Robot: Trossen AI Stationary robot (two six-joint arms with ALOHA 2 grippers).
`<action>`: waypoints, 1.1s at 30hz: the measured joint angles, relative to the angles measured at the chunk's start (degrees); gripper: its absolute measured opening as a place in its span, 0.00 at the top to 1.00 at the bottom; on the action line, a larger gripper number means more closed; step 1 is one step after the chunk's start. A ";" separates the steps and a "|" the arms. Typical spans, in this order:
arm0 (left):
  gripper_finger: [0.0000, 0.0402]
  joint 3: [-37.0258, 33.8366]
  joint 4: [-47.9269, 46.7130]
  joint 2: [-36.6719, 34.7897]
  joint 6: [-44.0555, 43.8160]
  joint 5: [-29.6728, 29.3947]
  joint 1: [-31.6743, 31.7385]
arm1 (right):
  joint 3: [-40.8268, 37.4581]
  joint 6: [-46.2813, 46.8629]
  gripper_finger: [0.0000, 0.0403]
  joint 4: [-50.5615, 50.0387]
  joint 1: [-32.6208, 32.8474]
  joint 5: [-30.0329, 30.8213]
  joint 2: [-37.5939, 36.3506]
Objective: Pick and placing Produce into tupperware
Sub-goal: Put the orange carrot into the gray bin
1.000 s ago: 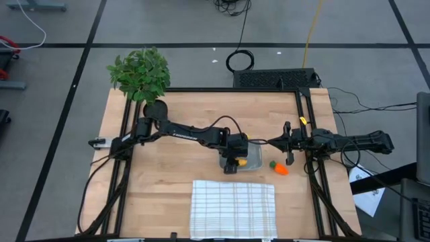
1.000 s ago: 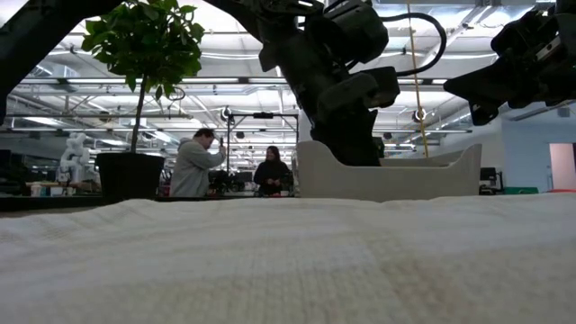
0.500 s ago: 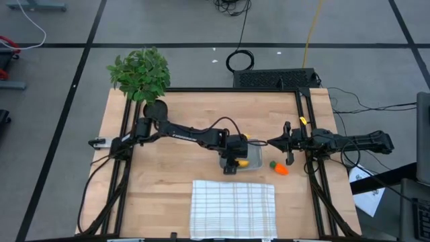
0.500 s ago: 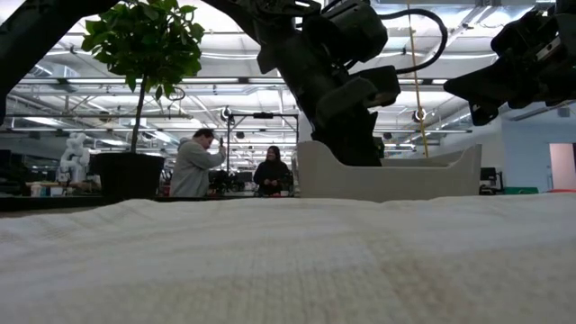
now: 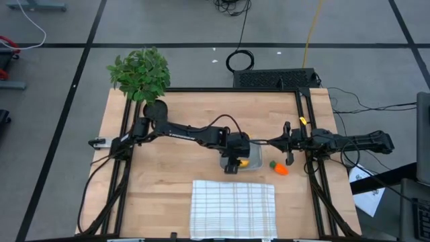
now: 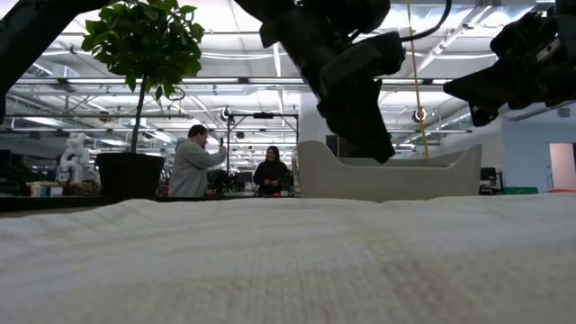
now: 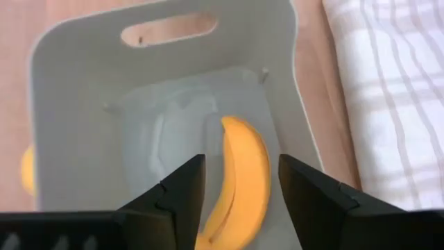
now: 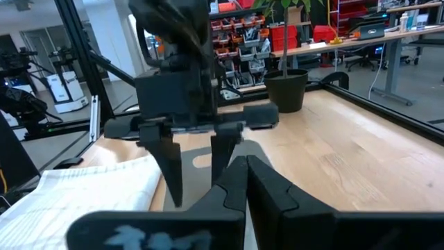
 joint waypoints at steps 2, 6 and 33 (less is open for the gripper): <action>0.58 1.61 -1.61 0.00 0.37 -1.53 -0.04 | -0.01 0.00 1.00 -0.22 0.00 0.00 0.16; 0.69 2.94 -3.75 -0.02 1.11 -3.78 -0.21 | 0.00 0.00 1.00 -0.18 0.00 0.02 0.33; 0.99 2.62 -5.47 -0.02 1.94 -4.55 -0.35 | 0.00 0.00 1.00 -0.09 0.00 0.02 0.30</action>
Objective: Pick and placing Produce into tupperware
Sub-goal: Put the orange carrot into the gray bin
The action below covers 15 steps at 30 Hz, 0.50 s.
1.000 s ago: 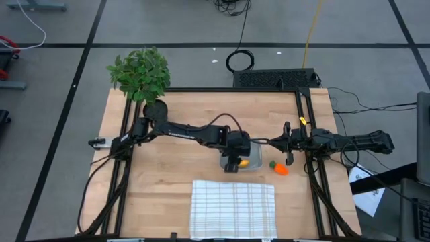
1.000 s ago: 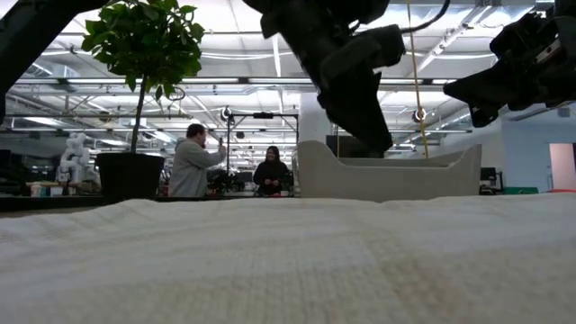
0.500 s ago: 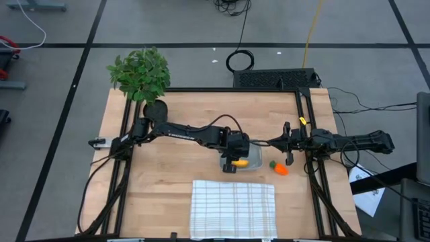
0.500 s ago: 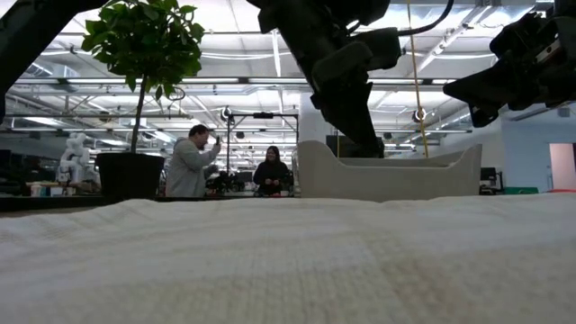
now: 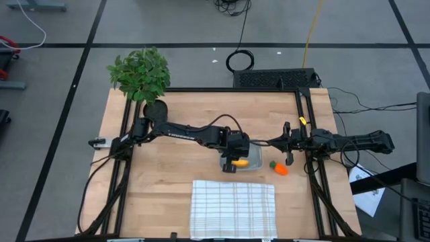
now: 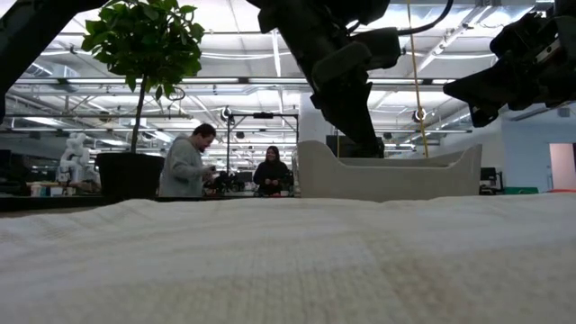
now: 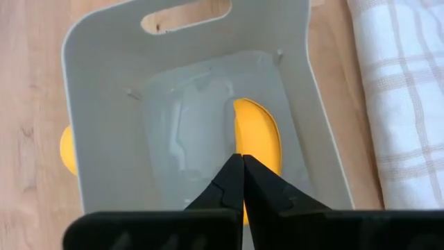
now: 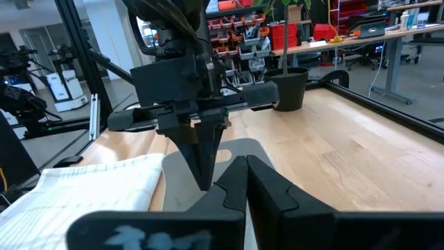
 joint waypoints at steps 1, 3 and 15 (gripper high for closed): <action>0.99 -0.02 0.00 0.00 0.42 -0.01 0.00 | 0.00 0.00 1.00 0.00 0.00 -0.01 0.00; 0.99 -0.02 0.01 0.00 0.58 -0.01 0.00 | 0.00 0.00 1.00 0.00 0.00 0.00 0.00; 0.98 -0.02 0.02 -0.02 -0.54 -0.04 0.00 | 0.00 0.00 1.00 0.00 0.00 -0.01 0.00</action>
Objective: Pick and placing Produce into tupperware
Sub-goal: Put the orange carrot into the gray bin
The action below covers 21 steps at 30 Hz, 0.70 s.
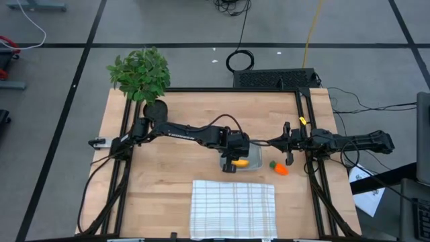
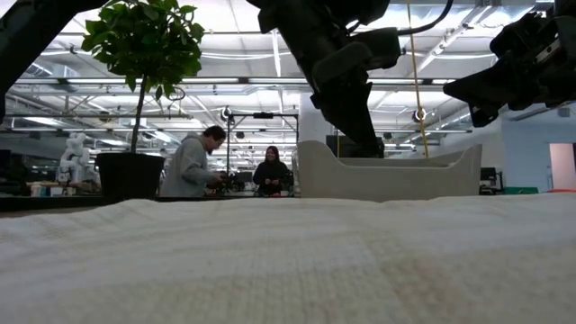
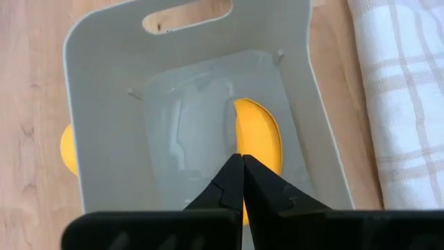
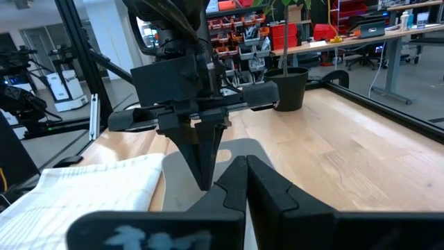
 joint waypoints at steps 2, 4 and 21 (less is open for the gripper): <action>0.97 0.00 -0.05 0.00 -0.03 0.00 0.00 | 0.00 0.00 1.00 0.00 -0.01 0.00 -0.01; 0.97 0.00 -0.25 0.00 -0.06 0.00 0.00 | -0.01 0.00 1.00 0.00 0.00 -0.01 -0.02; 0.98 0.17 -0.72 -0.02 1.57 -4.70 0.17 | -0.01 -0.80 1.00 1.27 0.00 -0.18 -0.02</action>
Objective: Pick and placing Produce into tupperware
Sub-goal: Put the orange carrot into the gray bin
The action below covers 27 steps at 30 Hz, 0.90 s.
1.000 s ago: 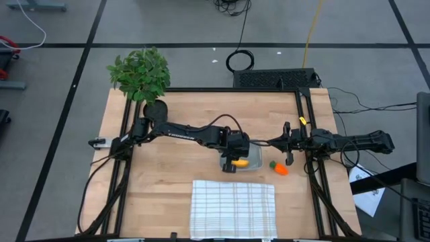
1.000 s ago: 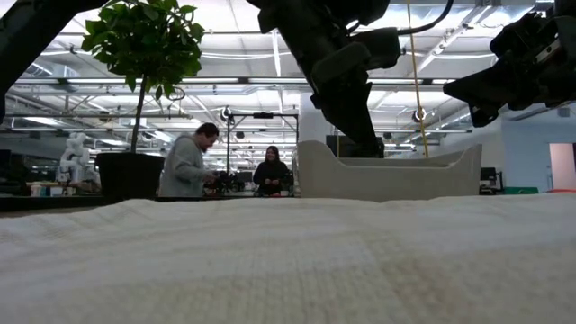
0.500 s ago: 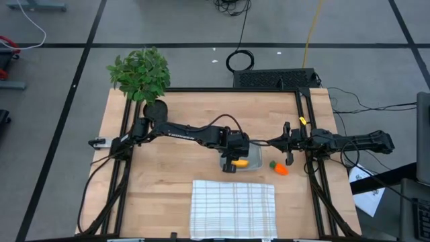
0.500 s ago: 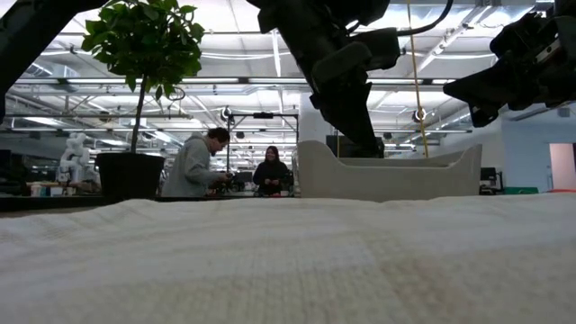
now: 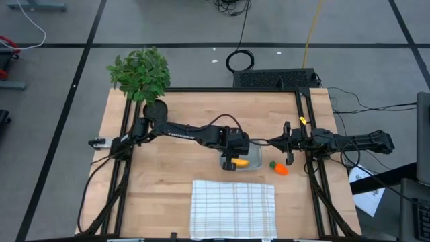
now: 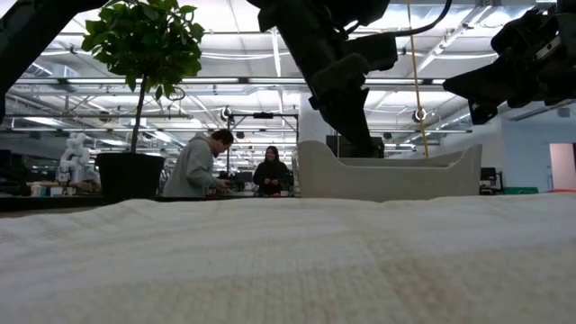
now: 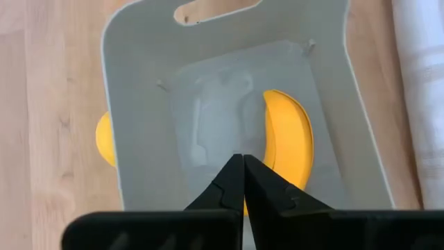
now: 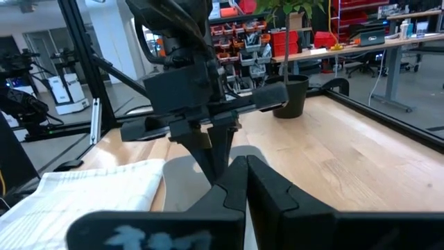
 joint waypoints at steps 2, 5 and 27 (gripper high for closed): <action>0.99 0.00 0.00 0.00 0.98 -0.02 -0.02 | 0.01 0.56 1.00 -0.04 0.00 0.00 0.00; 0.98 0.00 0.13 -0.02 2.33 -0.13 -0.02 | 0.01 0.76 1.00 -0.02 0.00 0.00 0.00; 0.99 0.08 0.01 -2.06 5.97 -9.01 -0.06 | 0.01 0.80 1.00 0.00 0.00 0.00 0.00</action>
